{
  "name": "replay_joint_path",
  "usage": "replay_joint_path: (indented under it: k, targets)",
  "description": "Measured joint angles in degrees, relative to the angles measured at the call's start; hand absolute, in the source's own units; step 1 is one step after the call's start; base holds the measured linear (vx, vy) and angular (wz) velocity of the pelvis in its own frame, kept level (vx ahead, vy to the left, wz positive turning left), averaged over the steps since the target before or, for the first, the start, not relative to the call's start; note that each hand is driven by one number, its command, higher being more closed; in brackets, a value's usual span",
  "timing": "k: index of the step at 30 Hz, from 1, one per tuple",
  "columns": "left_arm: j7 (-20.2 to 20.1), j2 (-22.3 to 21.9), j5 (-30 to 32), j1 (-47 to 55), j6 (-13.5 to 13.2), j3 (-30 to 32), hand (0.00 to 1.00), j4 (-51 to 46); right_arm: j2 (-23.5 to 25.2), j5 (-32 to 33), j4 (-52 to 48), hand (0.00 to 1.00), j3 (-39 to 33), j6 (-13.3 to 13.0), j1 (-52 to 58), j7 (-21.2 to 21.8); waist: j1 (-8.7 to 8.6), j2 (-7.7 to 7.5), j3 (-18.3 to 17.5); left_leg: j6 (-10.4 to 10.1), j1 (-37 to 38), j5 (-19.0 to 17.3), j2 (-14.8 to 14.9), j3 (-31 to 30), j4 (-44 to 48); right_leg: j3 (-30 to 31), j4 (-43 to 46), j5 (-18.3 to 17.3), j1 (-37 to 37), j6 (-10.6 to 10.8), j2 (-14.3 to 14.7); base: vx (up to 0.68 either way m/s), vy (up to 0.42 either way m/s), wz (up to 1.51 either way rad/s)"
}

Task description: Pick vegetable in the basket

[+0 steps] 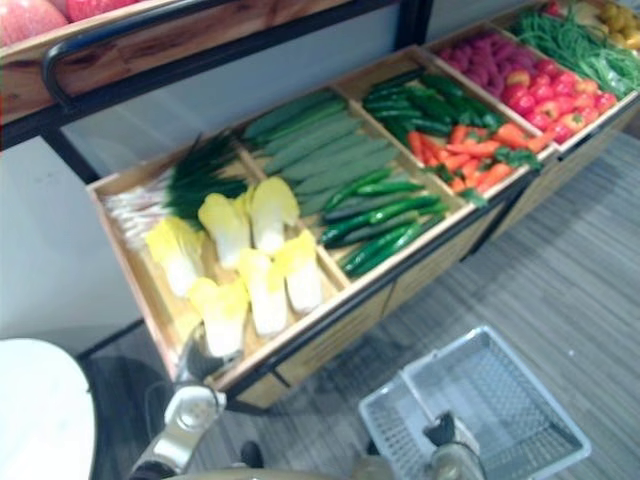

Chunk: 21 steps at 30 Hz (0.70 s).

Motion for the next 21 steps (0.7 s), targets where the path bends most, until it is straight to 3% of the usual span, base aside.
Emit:
replay_joint_path:
  k: [9, 21]
  targets:
    - [2.2, -0.3, 2.1, -3.3, 0.0, 0.6, 1.0, 5.9, 0.0, 0.0, 0.2, 1.0, 2.1, -0.1, 0.0, -0.6, -0.08, -0.27, -0.1, -0.2, 0.2, -0.1, 0.0, 0.6, 0.0, 0.7, 0.0, 0.0, -0.2, 0.0, 0.0, -0.01, 0.003, -0.02]
    - [3.4, -0.5, 1.9, -4.1, 0.0, 0.5, 1.0, 6.3, 0.1, 0.0, 0.2, 1.0, 2.1, -0.1, 0.1, -0.9, 0.32, -0.31, -0.1, -0.2, 0.1, -0.1, -0.1, 1.1, 0.0, 1.7, 0.1, 0.1, -0.8, 0.2, 0.0, 0.0, 0.003, -0.02]
